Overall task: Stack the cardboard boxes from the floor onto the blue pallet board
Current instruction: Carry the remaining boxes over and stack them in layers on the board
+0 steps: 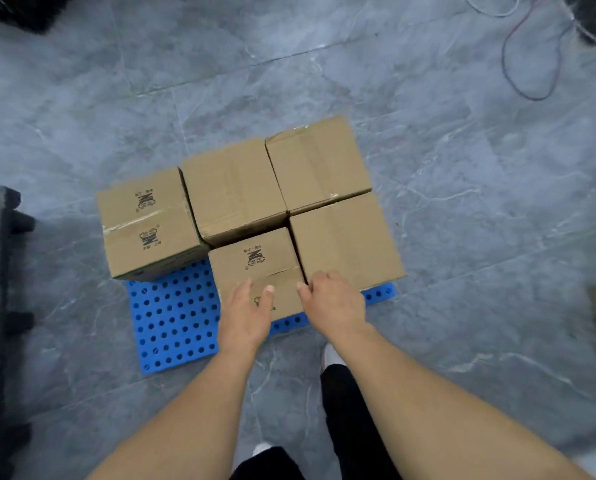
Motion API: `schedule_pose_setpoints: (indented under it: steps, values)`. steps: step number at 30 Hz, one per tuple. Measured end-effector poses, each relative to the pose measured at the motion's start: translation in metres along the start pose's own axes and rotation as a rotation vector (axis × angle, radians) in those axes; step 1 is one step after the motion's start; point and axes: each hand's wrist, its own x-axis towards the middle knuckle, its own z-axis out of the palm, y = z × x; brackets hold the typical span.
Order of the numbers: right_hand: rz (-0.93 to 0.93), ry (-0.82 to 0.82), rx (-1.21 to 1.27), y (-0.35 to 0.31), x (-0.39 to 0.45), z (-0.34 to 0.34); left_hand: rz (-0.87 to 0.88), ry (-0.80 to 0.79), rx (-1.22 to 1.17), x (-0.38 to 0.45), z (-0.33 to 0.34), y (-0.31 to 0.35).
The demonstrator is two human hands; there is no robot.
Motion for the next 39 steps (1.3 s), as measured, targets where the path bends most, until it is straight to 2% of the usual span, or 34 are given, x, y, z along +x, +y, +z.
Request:
schedule_pose_setpoints:
  steps: [6, 12, 17, 22, 30, 39]
  values:
    - [0.099, -0.046, 0.009, 0.015, -0.048, -0.095, -0.021, -0.055, -0.002, -0.071, -0.025, 0.068]
    - [0.185, -0.052, 0.014, 0.022, -0.087, -0.153, 0.036, -0.089, 0.013, -0.108, -0.052, 0.099]
    - [0.329, 0.059, 0.144, 0.026, -0.139, -0.188, 0.157, -0.101, 0.019, -0.135, -0.071, 0.121]
    - [0.445, 0.184, 0.187, 0.041, -0.194, -0.224, 0.301, -0.188, -0.025, -0.179, -0.069, 0.155]
    - [0.649, 0.432, 0.214, 0.123, -0.241, -0.281, 0.575, -0.278, 0.065, -0.228, -0.016, 0.252]
    - [0.795, 0.541, 0.280, 0.272, -0.266, -0.345, 0.772, -0.319, 0.173, -0.285, 0.101, 0.383]
